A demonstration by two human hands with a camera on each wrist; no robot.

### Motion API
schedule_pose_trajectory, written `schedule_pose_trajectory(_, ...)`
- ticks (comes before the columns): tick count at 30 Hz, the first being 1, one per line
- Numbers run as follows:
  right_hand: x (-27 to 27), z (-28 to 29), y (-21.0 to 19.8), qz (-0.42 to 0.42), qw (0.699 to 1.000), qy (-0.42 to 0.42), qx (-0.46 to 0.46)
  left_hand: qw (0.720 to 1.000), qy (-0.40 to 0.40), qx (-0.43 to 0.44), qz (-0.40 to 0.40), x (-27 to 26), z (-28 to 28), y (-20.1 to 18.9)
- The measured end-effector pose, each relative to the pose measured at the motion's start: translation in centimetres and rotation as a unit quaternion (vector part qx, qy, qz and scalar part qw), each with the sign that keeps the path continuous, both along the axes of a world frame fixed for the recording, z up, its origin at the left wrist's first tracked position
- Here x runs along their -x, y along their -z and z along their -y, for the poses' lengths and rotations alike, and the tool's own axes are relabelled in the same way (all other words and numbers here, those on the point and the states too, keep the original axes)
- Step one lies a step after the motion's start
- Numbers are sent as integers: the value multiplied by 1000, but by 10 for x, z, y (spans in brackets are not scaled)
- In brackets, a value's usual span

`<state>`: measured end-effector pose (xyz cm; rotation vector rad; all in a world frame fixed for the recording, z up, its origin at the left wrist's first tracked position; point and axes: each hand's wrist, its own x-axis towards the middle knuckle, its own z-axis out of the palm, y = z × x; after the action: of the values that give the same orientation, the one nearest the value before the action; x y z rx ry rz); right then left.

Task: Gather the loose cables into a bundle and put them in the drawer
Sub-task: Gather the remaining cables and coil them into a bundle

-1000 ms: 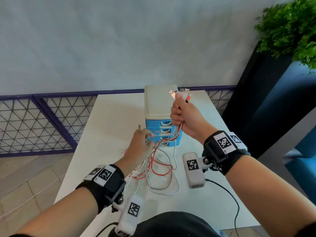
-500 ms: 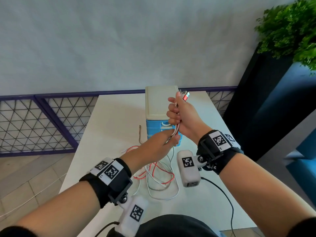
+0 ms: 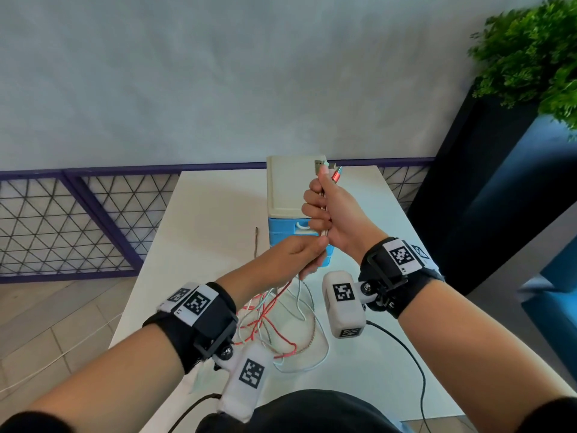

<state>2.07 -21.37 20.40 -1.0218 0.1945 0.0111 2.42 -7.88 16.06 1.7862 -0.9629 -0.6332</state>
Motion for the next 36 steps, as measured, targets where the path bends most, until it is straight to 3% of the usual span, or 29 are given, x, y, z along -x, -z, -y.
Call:
schedule_pose_trajectory(7,1,14,4,-13,1000,12,8,996,27,-74,-40,-12,-14,8)
schedule_pose_trajectory(11,2,33,-7,-17,1000,22,7,985,18,-76,-153,-21,-31,29)
schedule_pose_trajectory(13,4,36,-7,-42,999,-6,21,982,-12,-81,-172,-25,-36,33)
schedule_pose_trajectory(18,17,28,5,-104,974,-138,149,992,-76,-66,-77,-41,-32,29)
schedule_pose_trajectory(20,20,21,12,-104,967,-140,185,994,-75,-71,-15,-45,-28,24)
schedule_pose_trajectory(25,18,16,29,-86,977,-59,188,995,-53,-65,49,-52,-27,7)
schedule_pose_trajectory(30,24,8,31,-100,953,-175,228,990,-26,-97,101,-48,-20,-10)
schedule_pose_trajectory(36,27,0,26,-87,942,-221,236,979,-104,-74,160,-43,-13,-7)
